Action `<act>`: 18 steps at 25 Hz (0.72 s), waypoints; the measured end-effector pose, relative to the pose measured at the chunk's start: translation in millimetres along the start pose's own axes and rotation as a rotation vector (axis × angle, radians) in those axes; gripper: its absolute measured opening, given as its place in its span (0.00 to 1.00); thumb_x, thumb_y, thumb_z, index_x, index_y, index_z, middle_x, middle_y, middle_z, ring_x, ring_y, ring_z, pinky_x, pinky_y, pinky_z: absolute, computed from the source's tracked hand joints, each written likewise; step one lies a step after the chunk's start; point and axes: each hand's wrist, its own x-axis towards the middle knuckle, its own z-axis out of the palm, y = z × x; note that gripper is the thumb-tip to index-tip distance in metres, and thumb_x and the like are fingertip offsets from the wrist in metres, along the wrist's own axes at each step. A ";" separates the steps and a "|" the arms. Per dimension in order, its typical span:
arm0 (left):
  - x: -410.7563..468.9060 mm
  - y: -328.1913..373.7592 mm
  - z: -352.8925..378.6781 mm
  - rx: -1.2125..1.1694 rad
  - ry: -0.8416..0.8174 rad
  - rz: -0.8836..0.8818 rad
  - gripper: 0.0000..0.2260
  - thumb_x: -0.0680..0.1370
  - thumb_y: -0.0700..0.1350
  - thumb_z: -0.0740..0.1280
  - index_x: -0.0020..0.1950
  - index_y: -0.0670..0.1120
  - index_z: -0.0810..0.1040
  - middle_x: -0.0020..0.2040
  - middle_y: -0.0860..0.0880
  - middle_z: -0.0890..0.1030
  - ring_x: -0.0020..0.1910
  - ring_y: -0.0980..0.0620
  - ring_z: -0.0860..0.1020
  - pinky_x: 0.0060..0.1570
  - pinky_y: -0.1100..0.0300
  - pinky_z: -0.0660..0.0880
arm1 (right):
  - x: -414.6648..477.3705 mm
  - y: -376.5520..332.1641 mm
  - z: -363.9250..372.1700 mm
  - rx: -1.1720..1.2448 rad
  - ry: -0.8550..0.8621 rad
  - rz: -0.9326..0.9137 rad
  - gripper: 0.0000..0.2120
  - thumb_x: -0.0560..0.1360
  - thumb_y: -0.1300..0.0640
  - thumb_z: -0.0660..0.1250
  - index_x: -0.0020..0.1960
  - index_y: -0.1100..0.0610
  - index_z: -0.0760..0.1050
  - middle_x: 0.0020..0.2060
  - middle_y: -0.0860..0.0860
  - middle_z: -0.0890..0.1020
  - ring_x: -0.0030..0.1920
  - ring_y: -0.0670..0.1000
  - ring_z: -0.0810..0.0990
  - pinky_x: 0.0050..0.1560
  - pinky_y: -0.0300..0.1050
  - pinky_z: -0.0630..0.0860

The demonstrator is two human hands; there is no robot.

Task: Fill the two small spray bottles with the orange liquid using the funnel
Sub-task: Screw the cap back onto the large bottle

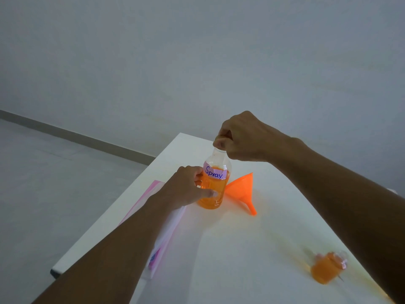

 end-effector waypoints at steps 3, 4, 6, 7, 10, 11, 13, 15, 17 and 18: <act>0.2 1.6 -0.2 -0.005 -0.009 0.001 0.32 0.63 0.58 0.79 0.64 0.51 0.77 0.54 0.55 0.84 0.50 0.54 0.83 0.55 0.51 0.81 | -1.7 11.3 -9.6 0.091 -0.042 0.019 0.12 0.78 0.49 0.71 0.54 0.56 0.84 0.47 0.42 0.85 0.43 0.44 0.82 0.42 0.41 0.79; -0.3 2.2 0.2 0.000 -0.008 0.003 0.31 0.63 0.58 0.79 0.64 0.52 0.77 0.54 0.55 0.84 0.50 0.55 0.83 0.55 0.52 0.80 | -3.5 18.0 -12.8 0.143 -0.091 0.011 0.12 0.77 0.50 0.71 0.59 0.52 0.82 0.50 0.41 0.82 0.45 0.44 0.82 0.44 0.39 0.77; -1.0 2.8 0.4 0.014 -0.001 0.005 0.31 0.63 0.58 0.79 0.63 0.52 0.78 0.53 0.55 0.84 0.50 0.55 0.82 0.55 0.53 0.80 | -6.6 30.0 -12.8 0.169 -0.142 -0.033 0.17 0.77 0.55 0.72 0.65 0.49 0.79 0.57 0.42 0.79 0.49 0.45 0.82 0.50 0.43 0.79; -1.0 3.4 0.4 0.017 0.001 0.005 0.30 0.64 0.58 0.79 0.63 0.52 0.78 0.53 0.55 0.84 0.50 0.55 0.82 0.55 0.53 0.80 | -7.0 34.4 -9.5 0.165 -0.132 -0.049 0.18 0.77 0.58 0.72 0.66 0.49 0.78 0.57 0.43 0.79 0.49 0.47 0.82 0.52 0.46 0.80; -0.5 4.2 -0.4 0.017 -0.003 0.002 0.30 0.65 0.56 0.80 0.64 0.51 0.78 0.53 0.55 0.84 0.50 0.54 0.82 0.54 0.56 0.80 | -4.9 35.6 -3.1 0.213 -0.090 -0.097 0.18 0.77 0.59 0.73 0.66 0.49 0.79 0.54 0.42 0.79 0.48 0.48 0.82 0.48 0.42 0.78; -0.4 4.6 -0.5 0.013 -0.006 0.002 0.30 0.65 0.56 0.80 0.64 0.51 0.78 0.53 0.54 0.84 0.50 0.54 0.82 0.54 0.55 0.80 | -3.4 33.8 -2.7 0.223 -0.090 -0.111 0.18 0.77 0.57 0.73 0.66 0.49 0.79 0.54 0.42 0.78 0.48 0.48 0.81 0.48 0.40 0.77; 0.2 4.9 -0.4 -0.005 -0.006 -0.002 0.29 0.65 0.55 0.80 0.64 0.50 0.78 0.53 0.54 0.84 0.50 0.53 0.82 0.55 0.54 0.80 | -0.8 29.9 -3.0 0.205 -0.082 -0.130 0.16 0.77 0.56 0.72 0.65 0.49 0.80 0.52 0.44 0.78 0.47 0.48 0.80 0.46 0.38 0.75; 0.0 4.6 -0.3 -0.020 -0.009 -0.001 0.29 0.65 0.54 0.80 0.63 0.50 0.78 0.52 0.54 0.84 0.49 0.53 0.83 0.55 0.53 0.80 | -0.7 25.3 -2.9 0.182 -0.039 -0.123 0.14 0.76 0.56 0.73 0.62 0.50 0.82 0.46 0.44 0.78 0.44 0.46 0.77 0.43 0.36 0.71; -0.9 4.1 -0.7 -0.021 -0.008 0.006 0.29 0.65 0.54 0.81 0.63 0.49 0.79 0.52 0.53 0.84 0.49 0.53 0.83 0.55 0.52 0.80 | -2.0 20.6 -2.7 0.148 -0.002 -0.094 0.11 0.75 0.55 0.74 0.58 0.51 0.84 0.42 0.41 0.77 0.41 0.43 0.76 0.40 0.33 0.67; -2.0 4.4 -1.2 -0.020 -0.007 0.009 0.28 0.64 0.54 0.81 0.62 0.49 0.79 0.52 0.53 0.84 0.49 0.53 0.83 0.55 0.52 0.80 | -2.6 18.5 -2.8 0.136 0.010 -0.070 0.09 0.75 0.53 0.74 0.55 0.52 0.85 0.41 0.39 0.78 0.40 0.41 0.76 0.39 0.32 0.67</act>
